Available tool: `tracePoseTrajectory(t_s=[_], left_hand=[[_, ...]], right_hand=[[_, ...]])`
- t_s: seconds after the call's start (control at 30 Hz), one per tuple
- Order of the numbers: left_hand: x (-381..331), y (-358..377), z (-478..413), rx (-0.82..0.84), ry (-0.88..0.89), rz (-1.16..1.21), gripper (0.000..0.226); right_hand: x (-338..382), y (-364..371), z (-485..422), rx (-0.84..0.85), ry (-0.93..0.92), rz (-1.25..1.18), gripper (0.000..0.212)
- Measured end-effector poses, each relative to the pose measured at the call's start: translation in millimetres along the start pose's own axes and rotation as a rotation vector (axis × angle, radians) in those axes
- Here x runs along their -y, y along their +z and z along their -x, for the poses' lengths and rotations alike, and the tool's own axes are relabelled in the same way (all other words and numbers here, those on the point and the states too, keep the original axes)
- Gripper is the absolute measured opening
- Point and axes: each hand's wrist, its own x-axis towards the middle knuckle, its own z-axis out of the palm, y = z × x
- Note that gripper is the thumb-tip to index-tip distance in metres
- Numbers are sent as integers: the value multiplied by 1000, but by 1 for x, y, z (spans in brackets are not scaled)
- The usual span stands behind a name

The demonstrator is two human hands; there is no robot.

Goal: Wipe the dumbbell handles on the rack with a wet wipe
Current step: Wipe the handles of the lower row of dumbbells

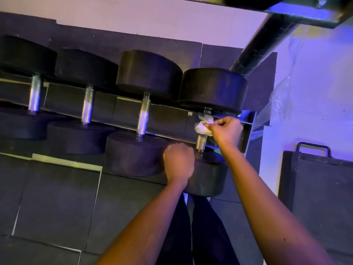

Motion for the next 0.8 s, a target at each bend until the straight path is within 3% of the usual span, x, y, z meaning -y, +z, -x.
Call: tracePoseTrajectory(t_s=[0.27,0.4,0.47,0.67,0.8], left_hand=[[-1,-1,0,-7,3,9,45],[-1,-1,0,-2,-7,10,44],[-1,-1,1,-5,0,12,42],[-1,-1,0,-2,-6,18,38],[-3,-2,1,2,-15,21,32]], right_hand=[[-30,14,30,240,-26,274,37],[-24,10,20,295,-31,310,23],[-25,2,19,254,-25,266,12],[-7,-6,8,-81,-27,-134,15],[-1,10,-5,-77,-20,-81,16]])
